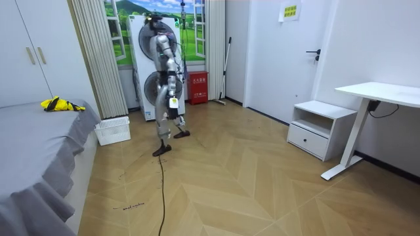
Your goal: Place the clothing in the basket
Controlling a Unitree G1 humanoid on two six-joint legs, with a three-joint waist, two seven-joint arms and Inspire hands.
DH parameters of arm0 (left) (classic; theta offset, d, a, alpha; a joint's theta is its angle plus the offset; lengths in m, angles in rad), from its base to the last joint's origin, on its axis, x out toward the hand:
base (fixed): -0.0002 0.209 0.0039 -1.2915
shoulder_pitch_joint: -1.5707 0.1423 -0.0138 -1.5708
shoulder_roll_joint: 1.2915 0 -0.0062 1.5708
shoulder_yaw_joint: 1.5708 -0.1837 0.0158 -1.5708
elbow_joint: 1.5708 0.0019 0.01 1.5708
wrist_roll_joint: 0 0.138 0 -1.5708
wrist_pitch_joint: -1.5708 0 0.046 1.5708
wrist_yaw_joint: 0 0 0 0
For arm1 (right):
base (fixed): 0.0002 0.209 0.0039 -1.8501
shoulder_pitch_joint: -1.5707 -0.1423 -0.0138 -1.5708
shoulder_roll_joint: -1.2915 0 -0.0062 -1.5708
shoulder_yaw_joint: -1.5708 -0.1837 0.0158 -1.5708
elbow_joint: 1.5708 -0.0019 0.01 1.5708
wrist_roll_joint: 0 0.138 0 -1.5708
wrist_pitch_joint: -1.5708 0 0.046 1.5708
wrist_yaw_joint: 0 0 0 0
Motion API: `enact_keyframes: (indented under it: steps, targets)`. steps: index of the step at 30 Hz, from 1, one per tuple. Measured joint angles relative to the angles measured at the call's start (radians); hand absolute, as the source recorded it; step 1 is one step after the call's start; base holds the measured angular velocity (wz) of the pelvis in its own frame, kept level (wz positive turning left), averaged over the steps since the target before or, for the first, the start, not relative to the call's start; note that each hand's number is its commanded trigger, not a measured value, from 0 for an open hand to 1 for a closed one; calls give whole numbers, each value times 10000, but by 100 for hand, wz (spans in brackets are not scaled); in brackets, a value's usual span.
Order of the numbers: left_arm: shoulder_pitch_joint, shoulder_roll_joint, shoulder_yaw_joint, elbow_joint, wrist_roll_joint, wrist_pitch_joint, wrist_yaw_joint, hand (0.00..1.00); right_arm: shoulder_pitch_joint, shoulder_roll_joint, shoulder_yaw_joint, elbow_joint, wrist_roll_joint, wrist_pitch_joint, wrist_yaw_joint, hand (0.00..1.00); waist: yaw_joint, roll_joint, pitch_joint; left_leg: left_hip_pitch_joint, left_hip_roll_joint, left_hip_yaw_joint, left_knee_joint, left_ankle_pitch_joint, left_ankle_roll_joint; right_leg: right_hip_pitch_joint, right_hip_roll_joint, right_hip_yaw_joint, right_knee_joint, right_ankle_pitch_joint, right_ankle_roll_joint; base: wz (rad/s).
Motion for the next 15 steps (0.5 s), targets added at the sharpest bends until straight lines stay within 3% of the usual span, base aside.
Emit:
enact_keyframes:
  steps: [1, 2, 3, 4, 5, 6, 7, 8, 9, 10, 11, 12, 13, 14, 15]
  targets:
    - [16, 7, -16, -1, -59, -49, 3, 0, 48, 46, -161, -148, 0, -19, -70, 0, 92, -29, 15, 311, -175, 53, 350, -519, 100, -140, -177, 6, 841, 131, 185, 12]
    - [9, 6, -14, 1, -83, -113, 12, 0, 64, 67, -248, -256, 5, -50, -87, 0, 104, -31, 17, 609, -258, 55, 376, -761, 120, -190, -273, -13, 1530, 299, 250, -7]
    - [-8, 8, -32, -2, -80, -220, 26, 0, -7, 98, -247, -572, 12, -135, -133, 0, 117, -30, 44, 1202, -379, 62, 245, -1062, 173, -466, -454, -21, 2928, 901, 266, -4]
    - [-170, 15, -133, -5, -77, -305, 57, 0, -71, 121, -223, -867, 14, -246, -201, 0, 107, 33, 81, 1942, -464, -27, -163, -1287, 192, -884, -533, 107, 4393, 2020, 155, -4]
    - [-211, 29, -228, 4, -66, -347, 90, 0, -89, 144, -232, -1066, -7, -264, -241, 0, 98, 27, 118, 2305, -477, -80, -444, -1358, 205, -1146, -543, 198, 5107, 2649, 30, -9]
    - [-373, 36, -268, -7, 70, -421, 115, 0, -128, 229, -229, -1529, -28, -318, -295, 0, 180, 187, 151, 2991, -473, -192, -908, -1456, 196, -1710, -503, 186, 6280, 2784, -59, -17]
    - [-515, 15, -299, -26, 348, -491, 122, 0, -165, 261, -215, -2037, -33, -352, -265, 0, 257, 214, 199, 3587, -360, -235, -1378, -1514, 157, -2430, -269, 42, 6982, 2207, -255, -18]
    - [-587, 11, -359, -37, 396, -549, 115, 0, -226, 275, -216, -2287, -41, -348, -256, 0, 309, 434, 184, 3865, -274, -257, -1534, -1540, 127, -2782, -48, -76, 7046, 1889, -390, -17]
    - [-638, 3, -466, -159, 545, -607, 96, 0, -315, 301, -217, -2728, -3, -349, -278, 0, 374, 517, 240, 4315, -22, -284, -1838, -1610, 45, -3536, 491, -225, 6702, 1330, -548, 0]
    - [-630, 48, -665, -353, 550, -631, 97, 0, -395, 352, -215, -3158, -35, -332, -335, 0, 347, 689, 235, 4675, 155, -493, -2077, -1672, -36, -4182, 986, -533, 5728, 1067, -582, 10]
    - [-623, 76, -785, -428, 548, -628, 88, 0, -387, 382, -215, -3407, -114, -333, -370, 0, 302, 707, 234, 4833, 240, -560, -2197, -1706, -77, -4460, 1214, -656, 5032, 1063, -583, 34]
    - [-617, 112, -993, -513, 544, -625, 41, 0, -389, 437, -220, -3817, -223, -363, -423, 0, 236, 695, 235, 5120, 332, -754, -2433, -1778, -171, -4904, 1594, -744, 3359, 1207, -705, 50]
    - [-584, 111, -1203, -558, 548, -613, -7, 0, -413, 453, -221, -4165, -274, -388, -459, 0, 189, 651, 223, 5436, 336, -866, -2650, -1857, -276, -5214, 1762, -841, 1694, 1808, -913, 53]
    - [-637, 64, -1290, -558, 548, -584, -27, 0, -442, 443, -213, -4237, -263, -458, -490, 0, 142, 693, 229, 5640, 385, -925, -2753, -1904, -328, -5304, 1815, -936, 1208, 2440, -1006, 60]
    - [-563, 32, -1409, -537, 549, -556, -112, 0, -487, 485, -212, -4277, -199, -635, -579, 0, 81, 725, 199, 5961, 485, -1101, -2790, -1965, -433, -5308, 1953, -1026, 316, 3499, -1211, 43]
